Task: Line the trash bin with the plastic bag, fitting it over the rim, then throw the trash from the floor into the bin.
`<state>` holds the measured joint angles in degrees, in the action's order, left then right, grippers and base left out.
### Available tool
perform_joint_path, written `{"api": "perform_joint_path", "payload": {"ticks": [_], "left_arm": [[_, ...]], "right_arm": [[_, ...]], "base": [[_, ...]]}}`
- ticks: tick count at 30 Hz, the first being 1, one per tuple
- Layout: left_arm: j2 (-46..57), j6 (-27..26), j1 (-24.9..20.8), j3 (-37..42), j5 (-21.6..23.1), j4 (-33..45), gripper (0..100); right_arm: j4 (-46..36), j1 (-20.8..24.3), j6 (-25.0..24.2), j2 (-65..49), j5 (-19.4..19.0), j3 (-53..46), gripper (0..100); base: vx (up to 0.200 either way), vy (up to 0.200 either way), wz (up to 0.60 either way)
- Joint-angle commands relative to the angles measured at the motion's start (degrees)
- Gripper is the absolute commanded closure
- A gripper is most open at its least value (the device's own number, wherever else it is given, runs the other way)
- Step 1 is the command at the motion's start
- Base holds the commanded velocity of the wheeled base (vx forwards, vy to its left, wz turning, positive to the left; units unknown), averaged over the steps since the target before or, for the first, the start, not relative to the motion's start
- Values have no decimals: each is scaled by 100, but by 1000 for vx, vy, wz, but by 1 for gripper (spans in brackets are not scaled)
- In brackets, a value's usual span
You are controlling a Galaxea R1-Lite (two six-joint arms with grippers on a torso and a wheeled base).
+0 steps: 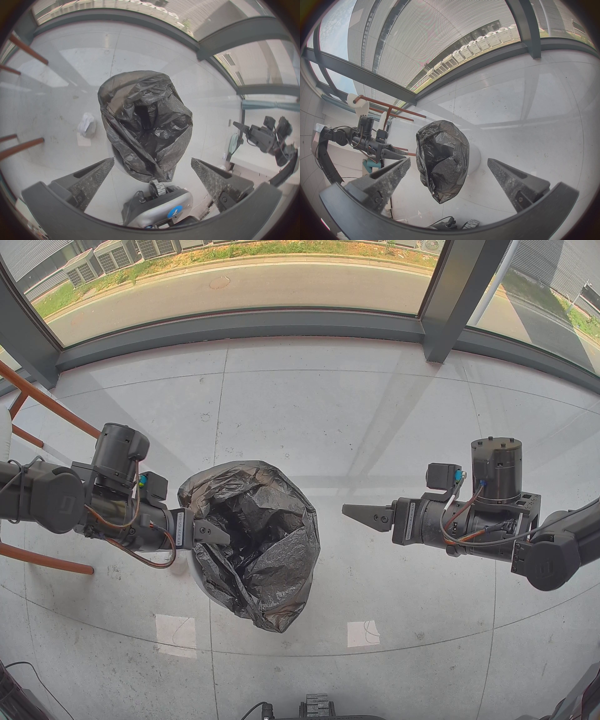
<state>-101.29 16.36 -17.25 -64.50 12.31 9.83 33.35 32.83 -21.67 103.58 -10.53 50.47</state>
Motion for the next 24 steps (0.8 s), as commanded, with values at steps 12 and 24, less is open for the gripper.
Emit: {"api": "perform_joint_path", "payload": {"ticks": [12,24], "left_arm": [[-1209,807,-560,-678,-968,-112,0],[-1648,895,-569,-739,-1222,-165,0]], "right_arm": [[4,4,5,22,-1,7,0],[22,39,5,39,-1,-20,0]], "base": [[0,0,0],[0,0,0]]}}
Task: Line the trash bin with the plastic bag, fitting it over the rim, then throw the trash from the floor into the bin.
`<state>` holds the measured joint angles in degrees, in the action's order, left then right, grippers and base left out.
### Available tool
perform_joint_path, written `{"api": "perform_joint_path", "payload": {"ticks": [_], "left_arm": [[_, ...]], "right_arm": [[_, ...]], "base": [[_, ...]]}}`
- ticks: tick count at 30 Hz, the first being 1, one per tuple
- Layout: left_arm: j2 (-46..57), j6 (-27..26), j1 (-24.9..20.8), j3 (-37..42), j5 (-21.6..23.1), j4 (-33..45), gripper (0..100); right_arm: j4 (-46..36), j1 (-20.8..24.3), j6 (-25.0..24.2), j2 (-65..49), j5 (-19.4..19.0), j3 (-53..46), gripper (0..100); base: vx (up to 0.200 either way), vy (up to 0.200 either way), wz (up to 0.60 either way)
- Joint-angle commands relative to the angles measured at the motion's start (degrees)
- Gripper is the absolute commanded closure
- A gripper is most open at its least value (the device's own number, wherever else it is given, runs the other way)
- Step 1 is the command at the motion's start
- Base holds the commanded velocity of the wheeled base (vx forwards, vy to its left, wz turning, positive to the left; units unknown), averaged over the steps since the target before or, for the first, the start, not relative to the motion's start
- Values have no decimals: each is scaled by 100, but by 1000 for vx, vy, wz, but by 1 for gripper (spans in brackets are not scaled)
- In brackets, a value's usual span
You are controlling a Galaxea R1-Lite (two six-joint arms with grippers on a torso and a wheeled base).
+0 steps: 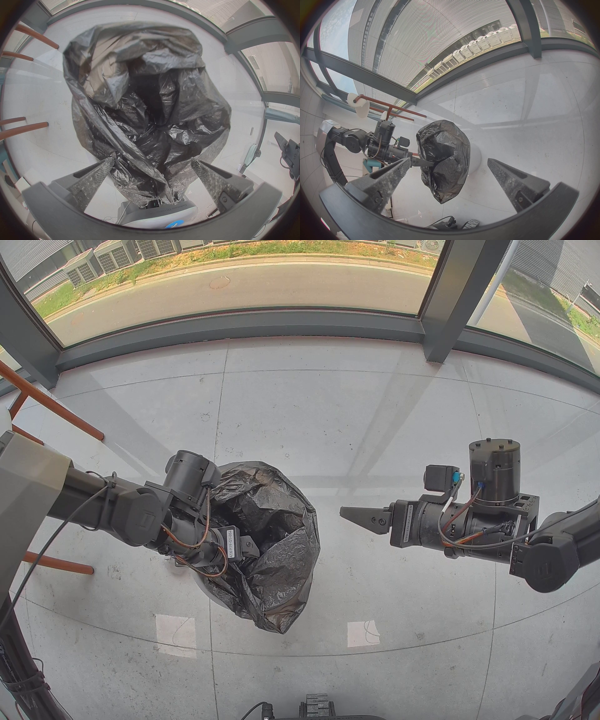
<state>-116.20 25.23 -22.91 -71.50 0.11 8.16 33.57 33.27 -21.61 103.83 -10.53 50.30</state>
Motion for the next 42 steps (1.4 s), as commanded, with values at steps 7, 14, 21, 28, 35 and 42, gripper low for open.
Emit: {"api": "perform_joint_path", "payload": {"ticks": [7,14,21,28,35,42], "left_arm": [[-166,-1,58,-145,-11,11,100],[-105,148,58,-136,-11,28,100],[519,131,339,39,24,195,100],[801,-396,1122,496,42,591,100],[845,-432,1139,1077,33,345,100],[827,-546,1139,1569,7,46,100]], "right_arm": [[0,-13,8,24,-1,-2,0],[0,13,8,24,-1,-2,0],[0,-5,-1,6,-1,-11,0],[0,-13,8,15,-1,-29,0],[0,4,17,32,7,-29,0],[0,4,17,41,7,-29,0]], "base": [[0,0,0],[0,0,0],[0,0,0],[0,0,0],[0,0,0],[0,0,0]]}}
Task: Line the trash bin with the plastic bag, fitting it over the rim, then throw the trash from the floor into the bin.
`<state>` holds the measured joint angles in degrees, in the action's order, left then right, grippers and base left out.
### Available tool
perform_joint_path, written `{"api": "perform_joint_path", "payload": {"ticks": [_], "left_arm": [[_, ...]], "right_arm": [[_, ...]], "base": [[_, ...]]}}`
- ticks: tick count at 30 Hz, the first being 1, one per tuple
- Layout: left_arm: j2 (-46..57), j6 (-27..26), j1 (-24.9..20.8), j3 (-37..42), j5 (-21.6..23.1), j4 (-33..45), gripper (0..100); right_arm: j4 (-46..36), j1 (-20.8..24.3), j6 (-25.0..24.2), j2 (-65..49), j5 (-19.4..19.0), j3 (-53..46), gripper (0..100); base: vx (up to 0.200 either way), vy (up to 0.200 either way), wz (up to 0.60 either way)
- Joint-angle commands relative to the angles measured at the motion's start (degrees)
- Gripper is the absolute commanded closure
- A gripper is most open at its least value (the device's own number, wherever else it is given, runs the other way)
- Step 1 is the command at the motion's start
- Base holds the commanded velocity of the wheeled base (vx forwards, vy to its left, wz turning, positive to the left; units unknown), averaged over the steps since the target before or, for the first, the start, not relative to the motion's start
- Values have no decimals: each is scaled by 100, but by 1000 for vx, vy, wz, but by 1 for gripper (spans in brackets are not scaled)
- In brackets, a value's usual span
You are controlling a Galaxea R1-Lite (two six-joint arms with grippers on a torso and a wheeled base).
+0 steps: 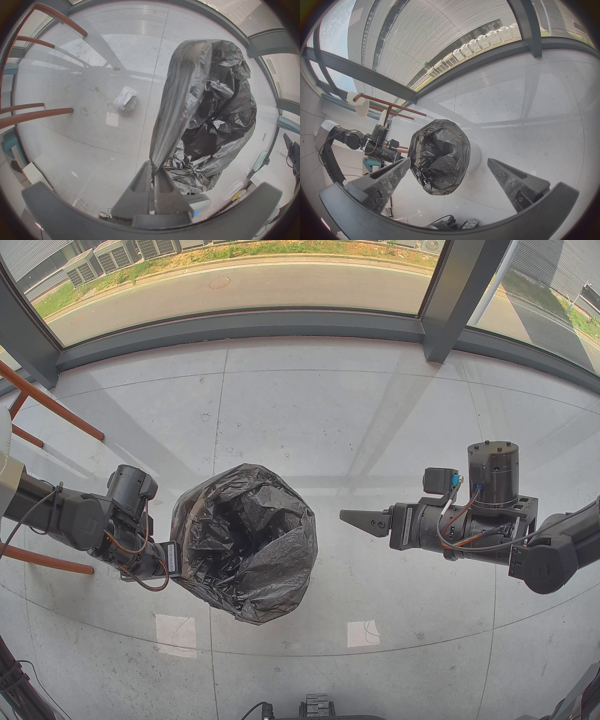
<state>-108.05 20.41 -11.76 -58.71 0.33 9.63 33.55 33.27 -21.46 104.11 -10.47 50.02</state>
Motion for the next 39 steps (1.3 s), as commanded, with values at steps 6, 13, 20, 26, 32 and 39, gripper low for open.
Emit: {"api": "perform_joint_path", "payload": {"ticks": [6,13,20,26,32,39], "left_arm": [[-41,-424,210,879,-33,-1236,100],[38,-810,271,914,-7,-1350,100],[214,-784,245,967,11,-1227,0],[618,-793,210,1107,73,-1192,0],[697,-784,-265,1345,248,-1200,0],[275,-784,-300,1336,204,-1315,0]], "right_arm": [[3,4,1,4,1,-10,0],[3,-13,1,13,1,-10,0],[3,4,1,4,1,-18,0],[3,-5,1,-5,1,-80,0],[3,22,1,4,1,-89,0],[3,22,1,-5,10,-98,0]], "base": [[0,0,0],[0,0,0],[0,0,0],[0,0,0],[0,0,0],[0,0,0]]}}
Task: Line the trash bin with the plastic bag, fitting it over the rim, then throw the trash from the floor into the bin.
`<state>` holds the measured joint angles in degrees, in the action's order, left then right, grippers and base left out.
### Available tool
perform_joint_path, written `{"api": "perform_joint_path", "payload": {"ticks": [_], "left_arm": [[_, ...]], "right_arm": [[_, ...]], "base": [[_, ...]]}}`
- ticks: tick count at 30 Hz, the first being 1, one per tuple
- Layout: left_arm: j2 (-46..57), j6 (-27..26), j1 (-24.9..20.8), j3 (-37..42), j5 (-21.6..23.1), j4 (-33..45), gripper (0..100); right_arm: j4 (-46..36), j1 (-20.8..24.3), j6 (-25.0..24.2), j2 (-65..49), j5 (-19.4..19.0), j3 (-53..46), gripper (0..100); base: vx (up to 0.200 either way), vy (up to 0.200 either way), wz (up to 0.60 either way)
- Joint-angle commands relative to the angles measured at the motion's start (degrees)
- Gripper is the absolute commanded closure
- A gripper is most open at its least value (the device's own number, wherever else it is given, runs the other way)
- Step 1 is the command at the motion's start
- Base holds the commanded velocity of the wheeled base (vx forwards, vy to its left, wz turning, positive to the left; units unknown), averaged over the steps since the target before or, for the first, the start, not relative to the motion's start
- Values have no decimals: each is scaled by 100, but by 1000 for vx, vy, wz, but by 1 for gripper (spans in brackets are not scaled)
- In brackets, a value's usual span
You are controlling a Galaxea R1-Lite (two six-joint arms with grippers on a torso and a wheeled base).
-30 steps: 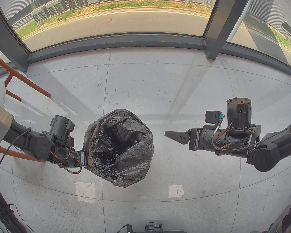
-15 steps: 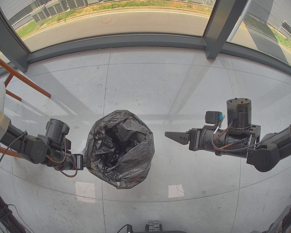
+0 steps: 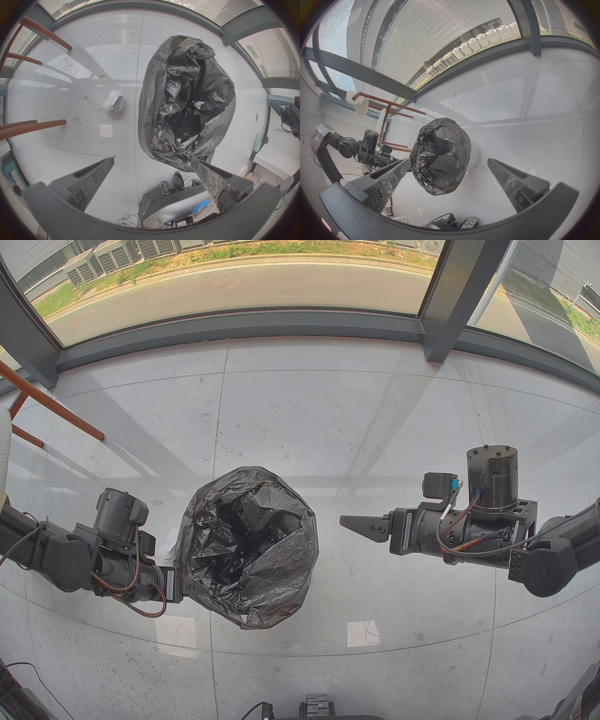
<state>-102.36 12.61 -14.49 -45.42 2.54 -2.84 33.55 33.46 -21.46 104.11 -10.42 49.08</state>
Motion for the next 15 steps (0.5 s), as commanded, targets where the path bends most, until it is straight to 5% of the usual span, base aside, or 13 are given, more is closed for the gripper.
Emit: {"api": "perform_joint_path", "payload": {"ticks": [1,15], "left_arm": [[-319,-4,-27,16,-16,-76,0],[-926,-12,228,464,-51,-876,0]], "right_arm": [[3,2,1,-5,5,5,0],[3,-6,1,22,5,5,0]], "base": [[0,0,0],[0,0,0]]}}
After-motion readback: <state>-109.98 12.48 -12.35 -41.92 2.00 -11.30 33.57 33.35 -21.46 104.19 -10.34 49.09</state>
